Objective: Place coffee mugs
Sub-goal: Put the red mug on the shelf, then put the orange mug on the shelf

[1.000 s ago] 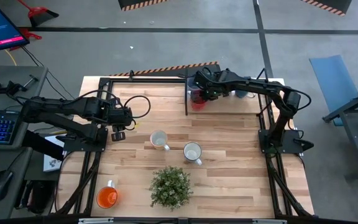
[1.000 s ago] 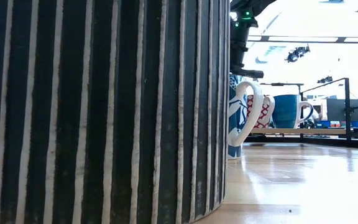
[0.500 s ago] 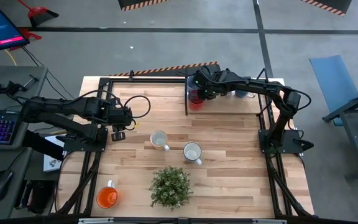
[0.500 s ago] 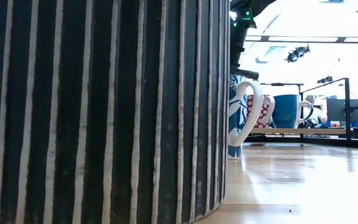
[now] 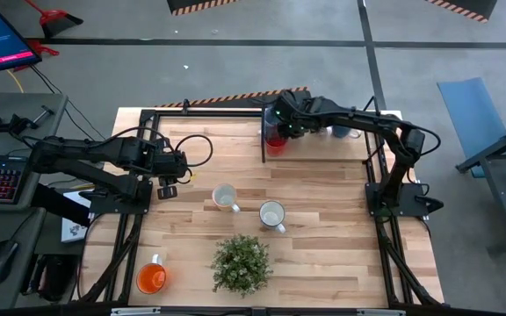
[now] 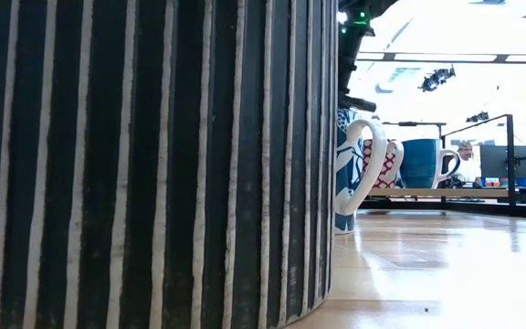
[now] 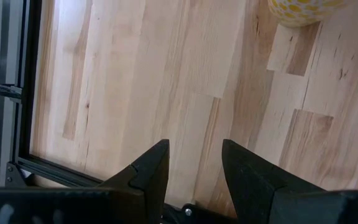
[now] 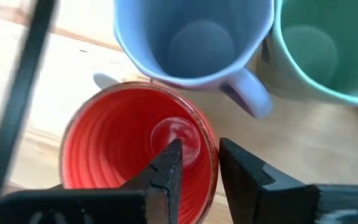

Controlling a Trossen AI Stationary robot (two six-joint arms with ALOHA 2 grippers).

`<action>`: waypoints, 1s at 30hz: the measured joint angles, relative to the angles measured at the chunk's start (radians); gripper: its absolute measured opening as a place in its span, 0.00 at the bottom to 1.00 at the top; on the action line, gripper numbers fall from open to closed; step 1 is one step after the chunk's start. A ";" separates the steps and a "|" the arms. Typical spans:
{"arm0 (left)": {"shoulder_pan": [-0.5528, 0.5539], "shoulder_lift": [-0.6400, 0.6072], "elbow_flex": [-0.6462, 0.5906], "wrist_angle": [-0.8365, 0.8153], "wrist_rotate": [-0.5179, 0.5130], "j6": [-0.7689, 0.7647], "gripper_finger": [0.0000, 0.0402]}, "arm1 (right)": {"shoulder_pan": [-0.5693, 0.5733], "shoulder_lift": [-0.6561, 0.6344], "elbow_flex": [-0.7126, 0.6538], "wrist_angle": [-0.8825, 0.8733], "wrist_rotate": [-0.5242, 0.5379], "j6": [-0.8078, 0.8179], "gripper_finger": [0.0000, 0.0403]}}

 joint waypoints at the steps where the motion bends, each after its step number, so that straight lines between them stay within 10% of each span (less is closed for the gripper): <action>1: 0.000 0.000 0.000 0.000 0.000 0.000 0.34 | 0.000 0.000 0.015 -0.013 0.004 -0.005 0.21; 10: 0.000 0.000 0.000 0.000 0.000 -0.005 0.34 | 0.005 0.000 0.214 -0.193 0.014 -0.027 0.21; 21: 0.000 0.000 0.000 0.000 0.000 -0.008 0.34 | 0.192 0.000 0.370 -0.304 -0.337 -0.150 0.21; 30: 0.000 0.000 0.000 -0.003 0.145 -0.052 0.34 | 0.448 0.000 0.367 -0.615 -0.122 -0.269 0.21</action>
